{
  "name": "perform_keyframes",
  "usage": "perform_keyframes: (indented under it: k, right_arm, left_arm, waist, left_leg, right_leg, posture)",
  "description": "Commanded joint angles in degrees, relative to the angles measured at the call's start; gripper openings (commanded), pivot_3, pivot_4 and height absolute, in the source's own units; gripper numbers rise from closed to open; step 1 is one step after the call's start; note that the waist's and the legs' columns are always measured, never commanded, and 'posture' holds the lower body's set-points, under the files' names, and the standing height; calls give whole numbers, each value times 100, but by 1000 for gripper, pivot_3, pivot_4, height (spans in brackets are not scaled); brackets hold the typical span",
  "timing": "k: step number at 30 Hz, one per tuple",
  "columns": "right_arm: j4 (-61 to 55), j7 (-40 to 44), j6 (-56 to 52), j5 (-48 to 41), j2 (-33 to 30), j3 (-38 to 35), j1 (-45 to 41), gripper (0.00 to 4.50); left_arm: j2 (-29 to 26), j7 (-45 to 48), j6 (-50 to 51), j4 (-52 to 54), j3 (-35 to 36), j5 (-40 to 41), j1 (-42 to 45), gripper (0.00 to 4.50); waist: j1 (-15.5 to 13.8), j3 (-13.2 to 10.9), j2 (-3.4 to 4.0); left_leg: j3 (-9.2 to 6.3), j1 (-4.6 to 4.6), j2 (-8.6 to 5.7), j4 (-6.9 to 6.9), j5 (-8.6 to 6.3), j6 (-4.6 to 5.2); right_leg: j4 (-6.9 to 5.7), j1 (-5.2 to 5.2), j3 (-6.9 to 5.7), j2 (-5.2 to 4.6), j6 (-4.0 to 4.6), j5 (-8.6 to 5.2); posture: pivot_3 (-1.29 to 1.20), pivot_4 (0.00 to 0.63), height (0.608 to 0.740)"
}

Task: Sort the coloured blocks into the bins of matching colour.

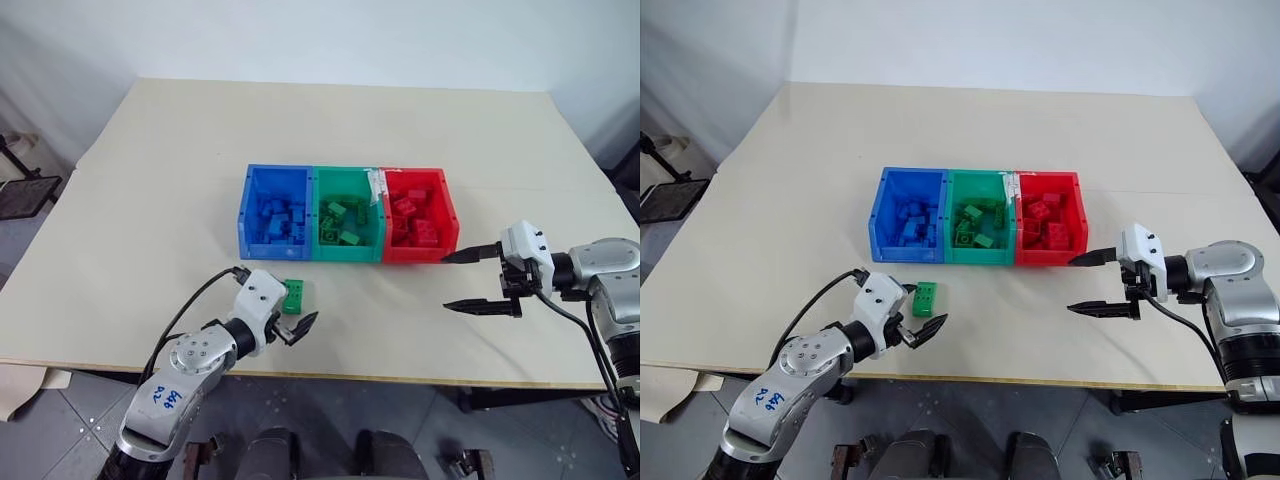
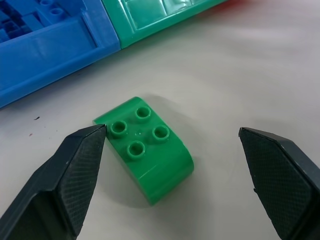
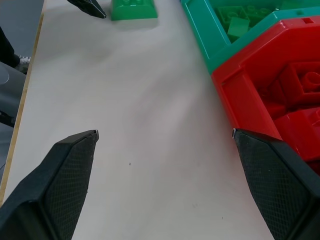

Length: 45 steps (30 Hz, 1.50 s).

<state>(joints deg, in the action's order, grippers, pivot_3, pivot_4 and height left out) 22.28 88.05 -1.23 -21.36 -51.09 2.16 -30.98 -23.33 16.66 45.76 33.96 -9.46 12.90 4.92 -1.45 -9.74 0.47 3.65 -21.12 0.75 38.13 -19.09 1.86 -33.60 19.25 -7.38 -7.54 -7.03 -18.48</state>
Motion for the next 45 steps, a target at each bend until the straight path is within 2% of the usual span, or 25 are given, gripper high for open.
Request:
perform_keyframes:
  k: [1,5,12,21,29,33,37,41,45]
  right_arm:
    - [-173,146,-16,-3,-113,-143,22,4485]
    - [-233,105,-33,-17,-156,-195,85,4485]
    - [-239,65,-44,9,-188,-221,147,4485]
    - [-174,72,-23,66,-168,-207,93,4485]
    - [-119,58,-15,141,-104,-153,4,4485]
    - [-122,-5,-9,176,-106,-162,27,4500]
    - [-186,-48,-33,178,-119,-214,117,4500]
    - [-219,-92,-40,165,-152,-264,175,4500]
    - [-273,-94,-54,111,-191,-341,244,4500]
  left_arm:
    - [76,-87,315,-87,-101,-63,36,4500]
    - [151,-191,564,-139,-239,-125,149,4500]
    - [305,-373,639,226,34,-101,44,4500]
    - [438,-640,1307,679,105,-73,30,4500]
    - [617,-620,1299,328,-111,-65,233,4500]
    - [621,-662,1317,123,-164,-147,310,3629]
    - [657,-548,1244,112,-59,-25,310,2377]
    - [734,-249,490,-71,-13,41,497,1022]
    - [703,118,-265,-328,-224,-22,798,911]
  waist:
    - [-3,0,0]
    - [-1,3,5]
    - [4,4,5]
    - [-8,3,4]
    - [0,3,4]
    - [-4,3,5]
    - [-6,3,4]
    - [-6,3,4]
    - [-6,3,4]
  left_leg:
    - [-1,0,0,0,0,0]
    - [0,2,-1,0,0,0]
    - [1,2,0,0,0,0]
    - [-2,-2,0,3,1,1]
    - [1,-2,-1,2,1,1]
    - [1,-2,-1,3,1,1]
    - [-1,-2,-3,3,1,2]
    - [-1,-3,-3,4,2,2]
    - [0,-4,-3,5,2,2]
  right_leg:
    - [2,-1,0,0,0,0]
    - [3,-4,-1,2,0,0]
    - [5,-5,-1,3,0,0]
    - [7,-5,-1,2,0,0]
    - [9,-5,0,3,0,0]
    - [8,-5,-2,6,0,0]
    - [7,-5,-2,5,0,0]
    - [7,-5,-3,5,0,0]
    - [8,-5,-5,9,0,0]
  posture:
    - [0,150,740]
    - [0,150,740]
    - [0,150,740]
    - [0,150,740]
    - [0,150,740]
    - [0,150,740]
    - [0,150,740]
    - [0,150,740]
    - [0,150,740]
